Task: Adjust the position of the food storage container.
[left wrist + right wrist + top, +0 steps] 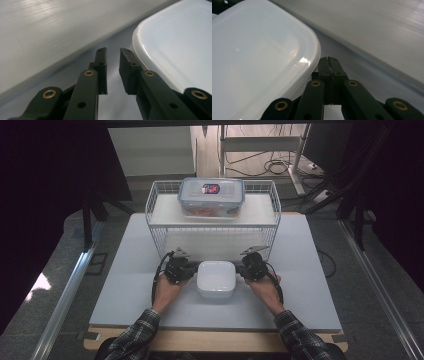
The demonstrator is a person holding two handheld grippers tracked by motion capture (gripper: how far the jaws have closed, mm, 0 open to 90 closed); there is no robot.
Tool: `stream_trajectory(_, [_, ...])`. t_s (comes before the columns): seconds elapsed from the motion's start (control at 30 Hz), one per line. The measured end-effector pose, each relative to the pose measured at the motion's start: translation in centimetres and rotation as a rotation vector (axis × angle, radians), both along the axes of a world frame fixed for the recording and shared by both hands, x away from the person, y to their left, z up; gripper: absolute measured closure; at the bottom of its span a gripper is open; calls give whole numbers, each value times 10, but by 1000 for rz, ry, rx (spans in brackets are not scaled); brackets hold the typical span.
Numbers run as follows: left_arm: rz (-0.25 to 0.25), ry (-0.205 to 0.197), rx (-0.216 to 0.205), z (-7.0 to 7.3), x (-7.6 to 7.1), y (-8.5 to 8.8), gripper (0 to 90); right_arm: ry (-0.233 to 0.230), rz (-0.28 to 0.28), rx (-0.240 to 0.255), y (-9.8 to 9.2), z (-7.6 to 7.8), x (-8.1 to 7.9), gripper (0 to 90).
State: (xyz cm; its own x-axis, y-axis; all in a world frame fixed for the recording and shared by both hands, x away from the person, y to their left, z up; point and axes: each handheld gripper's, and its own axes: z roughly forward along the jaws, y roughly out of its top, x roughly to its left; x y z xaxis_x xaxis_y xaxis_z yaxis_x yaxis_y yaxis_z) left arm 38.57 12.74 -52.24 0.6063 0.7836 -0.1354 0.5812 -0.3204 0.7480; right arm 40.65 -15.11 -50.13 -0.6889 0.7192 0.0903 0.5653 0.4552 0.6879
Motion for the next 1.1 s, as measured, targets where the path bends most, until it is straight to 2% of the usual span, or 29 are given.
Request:
stream_trajectory(0.2, [-12,15,19,4,-17,0,751,10,20,-5,-1,2,-13,898])
stream_trajectory(0.33, [-25,15,47,6,-23,0,749,11,29,-18,0,2,-22,898])
stream_trajectory(0.43, [-17,29,32,7,-24,3,714,4,30,-24,0,3,-22,897])
stream_trajectory(0.5, [-4,16,33,9,-27,10,701,-22,27,-41,-3,5,-23,880])
stream_trajectory(0.53, [-3,8,30,11,-28,14,678,-42,25,-51,-7,6,-25,857])
stream_trajectory(0.63, [9,-8,-15,16,-34,23,598,-54,13,-29,-19,12,-30,779])
stream_trajectory(0.73, [19,-29,-40,19,-43,29,518,-71,8,-6,-27,17,-37,689])
stream_trajectory(0.77, [11,-40,-23,20,-47,32,489,-76,12,5,-30,19,-39,663])
stream_trajectory(0.9, [-2,-77,3,21,-62,34,382,-86,18,23,-35,22,-49,569])
stream_trajectory(1.1, [-16,-93,-10,19,-79,39,249,-110,31,52,-39,25,-59,392])
